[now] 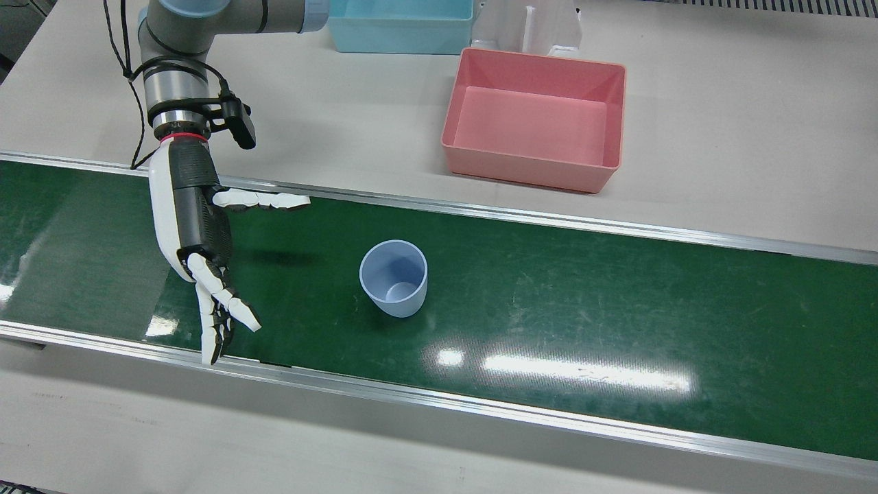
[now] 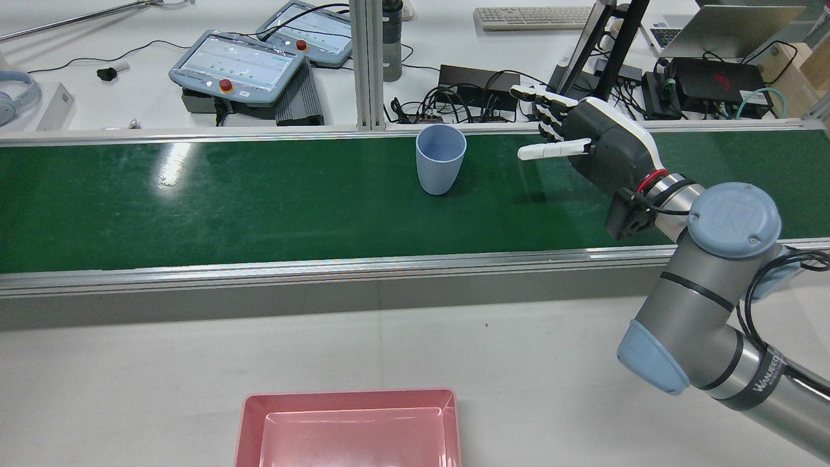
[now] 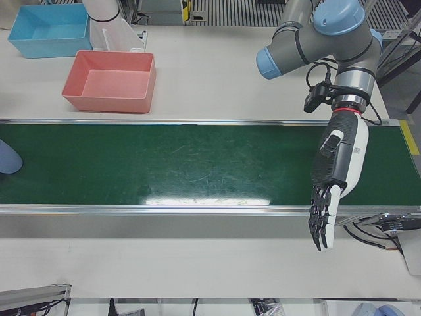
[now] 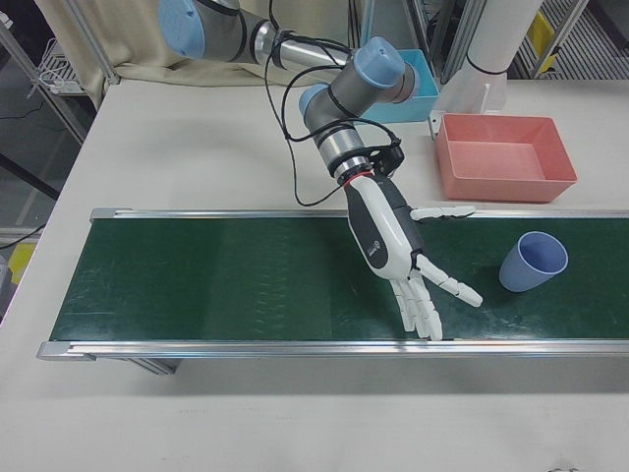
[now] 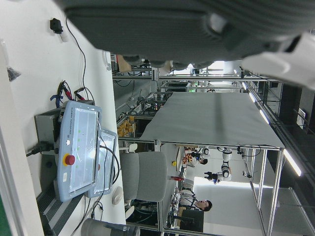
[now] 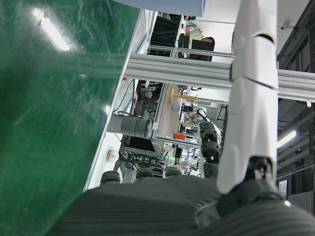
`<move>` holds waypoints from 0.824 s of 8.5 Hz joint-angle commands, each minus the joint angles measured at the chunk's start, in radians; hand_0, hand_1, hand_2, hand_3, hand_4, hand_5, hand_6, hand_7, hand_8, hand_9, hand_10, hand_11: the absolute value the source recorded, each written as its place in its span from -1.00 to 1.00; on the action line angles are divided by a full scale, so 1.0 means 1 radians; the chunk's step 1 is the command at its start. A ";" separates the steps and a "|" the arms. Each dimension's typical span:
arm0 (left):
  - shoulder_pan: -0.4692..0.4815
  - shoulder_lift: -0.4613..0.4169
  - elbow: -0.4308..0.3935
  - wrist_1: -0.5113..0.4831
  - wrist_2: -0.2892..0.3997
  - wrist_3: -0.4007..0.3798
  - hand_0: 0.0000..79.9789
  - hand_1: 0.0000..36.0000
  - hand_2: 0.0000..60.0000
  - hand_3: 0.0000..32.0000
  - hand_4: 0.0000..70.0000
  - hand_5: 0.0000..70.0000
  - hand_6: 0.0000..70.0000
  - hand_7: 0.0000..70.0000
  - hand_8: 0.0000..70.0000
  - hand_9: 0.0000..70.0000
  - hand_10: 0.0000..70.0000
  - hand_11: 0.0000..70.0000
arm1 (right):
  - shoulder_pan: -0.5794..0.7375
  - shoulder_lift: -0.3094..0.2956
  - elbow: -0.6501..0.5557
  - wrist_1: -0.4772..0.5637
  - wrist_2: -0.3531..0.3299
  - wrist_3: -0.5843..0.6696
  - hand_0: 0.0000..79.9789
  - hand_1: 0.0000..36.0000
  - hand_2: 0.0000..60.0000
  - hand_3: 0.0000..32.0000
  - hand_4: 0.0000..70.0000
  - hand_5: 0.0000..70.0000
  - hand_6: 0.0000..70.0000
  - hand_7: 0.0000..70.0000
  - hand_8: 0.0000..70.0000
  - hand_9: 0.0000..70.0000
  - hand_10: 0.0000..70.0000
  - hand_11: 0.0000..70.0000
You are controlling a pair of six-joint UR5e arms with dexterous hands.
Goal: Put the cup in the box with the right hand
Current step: 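Move the right hand along the belt toward the light blue cup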
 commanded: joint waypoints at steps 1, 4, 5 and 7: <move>0.000 0.000 0.000 0.000 0.000 -0.001 -1.00 -1.00 -1.00 -1.00 -1.00 -1.00 -1.00 -1.00 -1.00 -1.00 -1.00 -1.00 | -0.022 -0.009 0.010 -0.002 0.046 -0.146 0.51 0.41 -0.92 -1.00 -0.97 -0.80 -0.98 -1.00 -1.00 -1.00 -1.00 -1.00; 0.000 0.000 0.000 0.000 0.000 -0.001 -1.00 -1.00 -1.00 -1.00 -1.00 -1.00 -1.00 -1.00 -1.00 -1.00 -1.00 -1.00 | -0.024 -0.027 0.004 0.003 0.054 -0.184 0.53 0.34 -1.00 -1.00 -1.00 -0.79 -1.00 -1.00 -1.00 -1.00 -1.00 -1.00; -0.002 0.000 0.000 0.000 0.000 0.001 -1.00 -1.00 -1.00 -1.00 -1.00 -1.00 -1.00 -1.00 -1.00 -1.00 -1.00 -1.00 | -0.024 -0.020 0.006 0.003 0.054 -0.194 0.49 0.38 -0.96 -1.00 -1.00 -0.78 -1.00 -1.00 -1.00 -1.00 -1.00 -1.00; 0.000 0.000 0.000 0.000 0.000 -0.001 -1.00 -1.00 -1.00 -1.00 -1.00 -1.00 -1.00 -1.00 -1.00 -1.00 -1.00 -1.00 | -0.034 -0.020 0.006 0.003 0.069 -0.195 0.44 0.52 -0.84 -1.00 -1.00 -0.78 -0.99 -1.00 -1.00 -1.00 -1.00 -1.00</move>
